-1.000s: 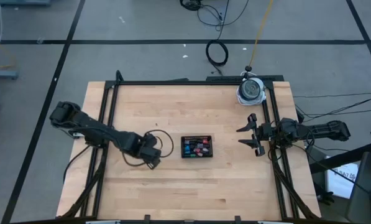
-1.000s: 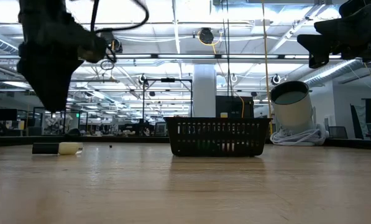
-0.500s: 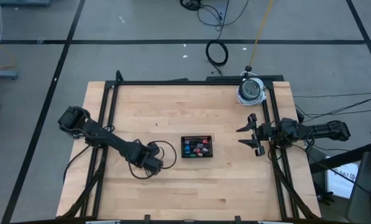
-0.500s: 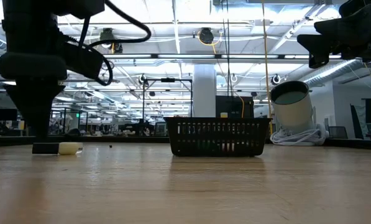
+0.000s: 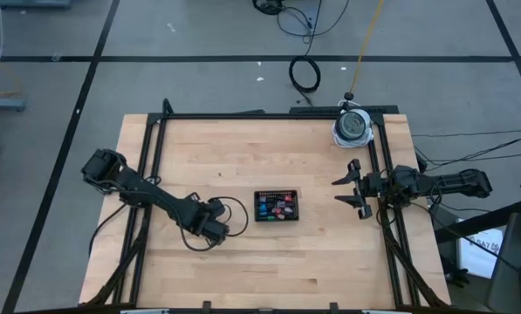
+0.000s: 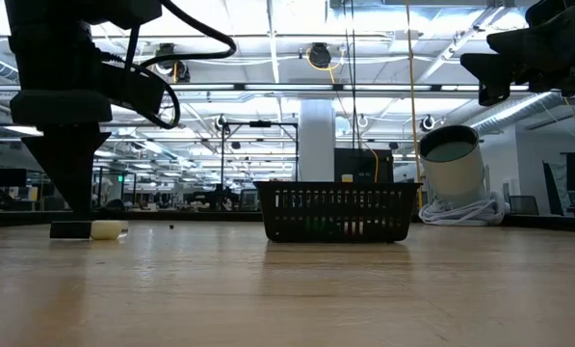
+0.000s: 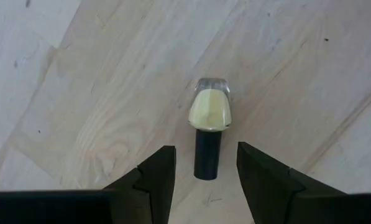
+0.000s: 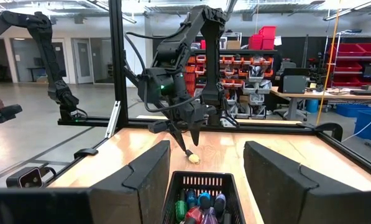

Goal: Pick & Place Nail Polish
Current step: Put the yellow nail polish into the black bin, then return to Home Position

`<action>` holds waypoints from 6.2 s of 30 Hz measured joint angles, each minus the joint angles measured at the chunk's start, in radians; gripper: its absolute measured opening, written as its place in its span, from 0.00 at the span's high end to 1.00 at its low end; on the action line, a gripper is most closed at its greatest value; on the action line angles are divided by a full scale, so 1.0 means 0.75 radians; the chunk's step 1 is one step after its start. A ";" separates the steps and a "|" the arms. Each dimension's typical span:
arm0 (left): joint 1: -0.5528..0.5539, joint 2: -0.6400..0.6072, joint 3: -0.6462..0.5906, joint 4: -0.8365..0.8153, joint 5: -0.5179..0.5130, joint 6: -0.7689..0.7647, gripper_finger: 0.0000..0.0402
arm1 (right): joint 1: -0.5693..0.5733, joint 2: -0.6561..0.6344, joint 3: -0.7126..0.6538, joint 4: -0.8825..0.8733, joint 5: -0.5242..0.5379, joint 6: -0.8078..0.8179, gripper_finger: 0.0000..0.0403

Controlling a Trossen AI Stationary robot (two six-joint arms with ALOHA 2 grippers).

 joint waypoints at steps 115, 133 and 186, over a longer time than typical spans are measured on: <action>-0.005 -0.342 -0.195 2.180 0.544 0.683 0.92 | 0.000 0.001 0.002 -0.001 0.000 0.000 0.52; 0.005 -0.339 -0.195 1.950 0.125 1.149 0.92 | 0.000 0.000 0.001 -0.001 0.000 0.000 0.52; 0.540 -0.380 -0.099 0.724 0.347 0.918 0.44 | 0.000 0.001 0.000 0.001 0.000 0.000 0.52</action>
